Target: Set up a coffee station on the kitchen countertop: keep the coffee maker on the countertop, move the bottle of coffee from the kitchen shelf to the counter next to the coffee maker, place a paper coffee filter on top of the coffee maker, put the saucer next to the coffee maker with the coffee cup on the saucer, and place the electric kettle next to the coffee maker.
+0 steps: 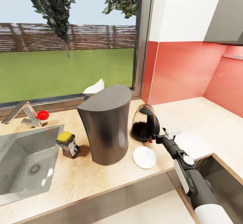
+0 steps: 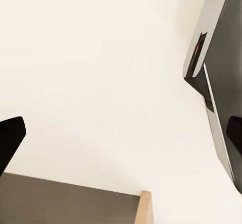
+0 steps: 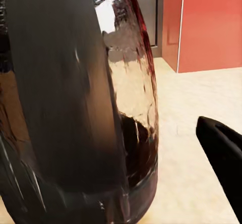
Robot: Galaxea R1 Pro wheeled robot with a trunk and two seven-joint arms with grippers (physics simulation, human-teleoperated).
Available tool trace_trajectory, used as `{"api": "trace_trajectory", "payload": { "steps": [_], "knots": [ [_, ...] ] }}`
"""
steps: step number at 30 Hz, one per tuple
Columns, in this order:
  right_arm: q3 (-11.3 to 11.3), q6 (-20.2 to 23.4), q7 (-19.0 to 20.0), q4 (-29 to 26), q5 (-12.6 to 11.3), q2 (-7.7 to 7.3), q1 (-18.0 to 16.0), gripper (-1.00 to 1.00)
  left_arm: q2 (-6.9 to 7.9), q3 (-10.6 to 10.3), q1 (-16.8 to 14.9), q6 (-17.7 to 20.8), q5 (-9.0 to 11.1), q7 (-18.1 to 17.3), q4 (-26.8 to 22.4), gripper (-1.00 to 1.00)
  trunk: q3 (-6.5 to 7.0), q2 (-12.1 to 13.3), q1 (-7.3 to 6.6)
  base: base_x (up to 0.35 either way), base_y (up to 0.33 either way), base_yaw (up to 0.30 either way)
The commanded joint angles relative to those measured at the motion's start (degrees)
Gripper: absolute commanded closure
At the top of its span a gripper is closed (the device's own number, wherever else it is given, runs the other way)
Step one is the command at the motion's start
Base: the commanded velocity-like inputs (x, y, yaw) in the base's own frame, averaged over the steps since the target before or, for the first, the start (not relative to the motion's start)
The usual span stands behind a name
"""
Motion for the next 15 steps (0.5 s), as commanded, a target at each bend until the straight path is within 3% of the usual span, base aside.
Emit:
{"api": "trace_trajectory", "payload": {
  "steps": [1, 11, 15],
  "knots": [
    [-0.1, -0.1, 0.4, 0.0, -0.5, 0.0, 0.0, -1.0, -0.02, -0.5, -0.1, -0.4, 0.4, -0.1, 0.2, -1.0, -0.11, -0.1, 0.03, 0.0, 0.0, 0.0],
    [-0.1, -0.1, 0.4, 0.0, -0.6, 0.01, 0.0, -1.0, 0.0, -0.5, -0.1, -0.4, 0.4, 0.2, 0.2, -1.0, -0.11, -0.1, 0.03, -0.007, 0.0, 0.0],
    [-0.1, 0.0, 0.4, 0.0, -0.6, 0.01, 0.0, -1.0, -0.02, -0.5, -0.1, -0.4, 0.6, 0.3, 0.1, -1.0, -0.11, -0.1, 0.03, -0.202, 0.0, 0.0]
  ]
}}
